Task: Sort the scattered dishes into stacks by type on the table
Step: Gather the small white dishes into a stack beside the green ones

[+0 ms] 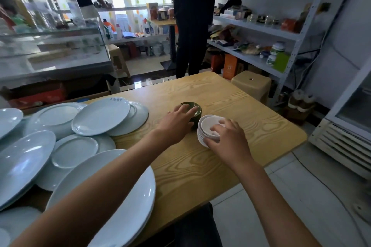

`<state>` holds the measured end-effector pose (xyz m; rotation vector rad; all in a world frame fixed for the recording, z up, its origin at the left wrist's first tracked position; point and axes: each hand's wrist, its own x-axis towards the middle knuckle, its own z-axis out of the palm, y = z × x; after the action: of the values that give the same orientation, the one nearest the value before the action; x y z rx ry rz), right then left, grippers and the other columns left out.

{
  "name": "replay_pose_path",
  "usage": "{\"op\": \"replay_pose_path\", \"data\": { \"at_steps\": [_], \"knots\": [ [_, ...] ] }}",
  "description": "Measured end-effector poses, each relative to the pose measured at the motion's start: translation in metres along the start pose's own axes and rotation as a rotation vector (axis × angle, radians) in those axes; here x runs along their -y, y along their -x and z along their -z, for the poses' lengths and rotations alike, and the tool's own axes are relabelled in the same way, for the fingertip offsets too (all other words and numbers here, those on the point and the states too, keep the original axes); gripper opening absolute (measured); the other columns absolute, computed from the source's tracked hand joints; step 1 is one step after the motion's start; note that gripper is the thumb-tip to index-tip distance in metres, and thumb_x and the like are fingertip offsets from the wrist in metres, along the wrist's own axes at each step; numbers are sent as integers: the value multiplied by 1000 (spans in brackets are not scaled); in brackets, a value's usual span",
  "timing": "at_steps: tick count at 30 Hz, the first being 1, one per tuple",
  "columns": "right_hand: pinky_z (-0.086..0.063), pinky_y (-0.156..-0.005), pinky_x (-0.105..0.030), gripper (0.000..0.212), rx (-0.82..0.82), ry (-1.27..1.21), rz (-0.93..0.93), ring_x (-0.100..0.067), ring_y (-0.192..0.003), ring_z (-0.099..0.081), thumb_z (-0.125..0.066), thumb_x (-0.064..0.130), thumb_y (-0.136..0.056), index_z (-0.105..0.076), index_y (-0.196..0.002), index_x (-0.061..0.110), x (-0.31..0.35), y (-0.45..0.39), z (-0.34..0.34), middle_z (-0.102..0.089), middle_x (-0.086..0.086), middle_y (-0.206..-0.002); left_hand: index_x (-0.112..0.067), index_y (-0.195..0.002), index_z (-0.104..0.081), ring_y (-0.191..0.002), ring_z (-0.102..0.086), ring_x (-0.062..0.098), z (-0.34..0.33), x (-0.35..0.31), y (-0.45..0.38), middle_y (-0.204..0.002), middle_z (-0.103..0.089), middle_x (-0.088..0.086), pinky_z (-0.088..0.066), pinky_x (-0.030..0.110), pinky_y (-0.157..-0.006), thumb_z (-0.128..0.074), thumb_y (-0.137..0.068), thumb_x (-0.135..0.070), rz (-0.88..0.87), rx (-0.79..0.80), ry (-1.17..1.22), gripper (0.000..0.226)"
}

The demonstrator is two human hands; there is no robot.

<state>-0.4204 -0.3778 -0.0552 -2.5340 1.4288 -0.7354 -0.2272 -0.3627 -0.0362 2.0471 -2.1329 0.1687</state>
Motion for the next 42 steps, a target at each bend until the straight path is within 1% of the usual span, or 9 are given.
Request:
{"op": "replay_pose_path", "data": {
  "at_steps": [3, 7, 13, 20, 23, 26, 31, 38, 42],
  "knots": [
    [-40, -89, -34, 36, 28, -29, -21, -24, -112, -47, -67, 39, -83, -66, -113, 19, -6, -5, -10, -57, -4, -119, -28, -148, -22, -129, -38, 30, -16, 4, -9, -138, -43, 9, -49, 46, -91, -40, -101, -33, -13, 48, -40, 51],
    [-41, -89, -37, 37, 1, -13, -26, -27, -113, -47, -65, 38, -84, -65, -116, 19, -6, -19, -20, -58, -6, -118, -27, -141, -33, -117, -44, 30, -34, 11, -20, -129, -43, 7, -53, 48, -77, -42, -100, -31, -8, 45, -24, 42],
    [-42, -93, -41, 38, -8, -1, -84, -30, -119, -45, -63, 37, -86, -63, -118, 16, -16, -54, -34, -57, -9, -121, -15, -132, -48, -116, -45, 31, -39, 19, -50, -130, -44, 11, -44, 39, -89, -45, -99, -17, -28, 15, 28, 34],
    [-41, -93, -41, 38, 34, 9, -128, -29, -120, -43, -58, 37, -90, -59, -122, 17, -29, -93, -37, -54, -8, -126, -16, -138, -42, -122, -44, 32, -42, 25, -75, -133, -42, 11, -45, 38, -95, -46, -99, -19, 53, 3, 91, 39],
    [-41, -93, -40, 38, 41, 27, -127, -30, -118, -44, -60, 38, -90, -59, -122, 17, -30, -98, -37, -55, -9, -125, -18, -140, -42, -132, -35, 30, -39, 27, -76, -138, -43, 10, -42, 42, -101, -45, -100, -23, 76, 15, 109, 40],
    [-33, -102, -42, 46, 53, 71, -129, -29, -126, -42, -61, 42, -87, -58, -127, 19, -30, -99, -36, -53, -9, -132, -20, -144, -37, -143, -18, 27, -32, 28, -68, -148, -37, 7, -27, 49, -113, -46, -98, -25, 97, 25, 131, 47],
    [-8, -117, -47, 62, -4, 89, -54, -23, -145, -19, -60, 46, -87, -43, -143, 23, -6, -76, -31, -34, -9, -153, -18, -143, -38, -147, -8, 25, 2, 17, -27, -156, -24, 5, -20, 51, -116, -48, -97, -23, 129, 34, 197, 47],
    [-14, -119, -40, 64, -8, -159, 60, -22, -146, -17, -64, 37, -87, -39, -145, 23, 67, -1, -28, -31, -7, -155, -25, -132, -51, -138, -30, 19, 50, 10, 92, -150, -36, -1, -32, 37, -110, -51, -96, -34, 224, -20, 304, 38],
    [-15, -119, -34, 63, 49, -289, 51, -16, -146, -17, -67, 32, -87, -41, -144, 25, 99, 41, -29, -33, 0, -155, -26, -129, -55, -134, -37, 13, 54, 9, 188, -144, -43, -7, -30, 25, -106, -54, -95, -34, 320, -112, 407, 35]
  ]
}}
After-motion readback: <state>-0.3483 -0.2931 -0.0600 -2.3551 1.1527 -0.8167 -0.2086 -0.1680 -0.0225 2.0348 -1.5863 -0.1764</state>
